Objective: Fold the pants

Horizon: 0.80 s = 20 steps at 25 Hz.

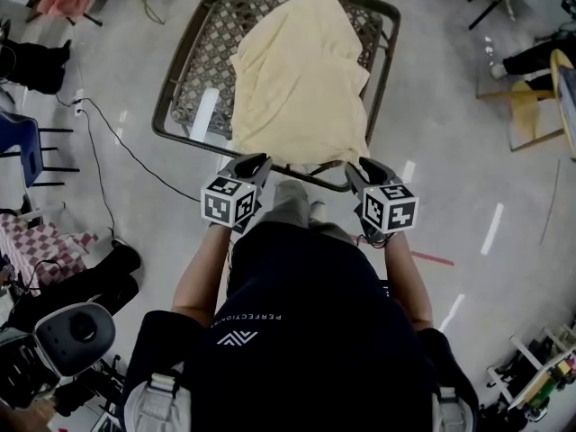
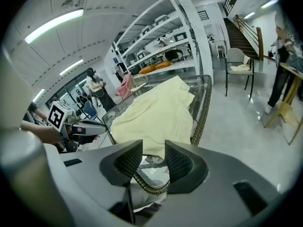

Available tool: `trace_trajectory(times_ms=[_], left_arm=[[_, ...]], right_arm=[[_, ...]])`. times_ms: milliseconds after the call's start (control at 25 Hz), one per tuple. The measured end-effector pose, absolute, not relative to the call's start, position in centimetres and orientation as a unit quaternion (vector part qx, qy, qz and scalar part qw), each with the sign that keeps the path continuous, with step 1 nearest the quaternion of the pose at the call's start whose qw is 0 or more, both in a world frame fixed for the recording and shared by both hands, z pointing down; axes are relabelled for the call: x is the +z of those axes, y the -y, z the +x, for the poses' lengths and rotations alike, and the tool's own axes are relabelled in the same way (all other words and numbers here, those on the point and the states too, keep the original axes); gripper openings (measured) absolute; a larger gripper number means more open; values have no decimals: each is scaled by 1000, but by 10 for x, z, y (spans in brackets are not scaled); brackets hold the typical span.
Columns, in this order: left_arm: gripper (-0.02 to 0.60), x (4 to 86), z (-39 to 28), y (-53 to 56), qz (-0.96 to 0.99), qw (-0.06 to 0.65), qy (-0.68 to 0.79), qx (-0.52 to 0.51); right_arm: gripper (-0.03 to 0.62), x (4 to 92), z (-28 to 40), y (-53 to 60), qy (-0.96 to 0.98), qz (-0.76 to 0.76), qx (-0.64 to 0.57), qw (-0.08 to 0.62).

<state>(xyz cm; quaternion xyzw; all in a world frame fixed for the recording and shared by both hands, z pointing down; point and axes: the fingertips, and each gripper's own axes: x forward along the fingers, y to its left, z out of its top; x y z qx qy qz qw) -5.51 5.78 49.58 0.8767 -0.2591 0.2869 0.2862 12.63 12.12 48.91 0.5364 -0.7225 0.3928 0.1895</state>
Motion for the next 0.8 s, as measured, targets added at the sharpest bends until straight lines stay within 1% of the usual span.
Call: trace_trajectory(times_ms=[40,80,160,400,640,800], left_arm=[[79,499,-55,-56,875,290,258,291],[110,502,-56,-55,872,292,258,296],[112,506,-57,-53,868,293,259,305],[160,512,-68,-38,857,291,275,323],[197,517,-96,-15,836,279,333,337],[258,530,-98,-7,819,287,341,360]], right_arm=[[127,491,128,-119,721,537,394,193],[130,493,130,-117,719,537,394,197],[138,497,133,-114,716,539,393,208],[173,520,142,-107,703,530,402,252],[186,541,144,-106,687,525,424,268],[186,553,142,-101,680,521,432,281]])
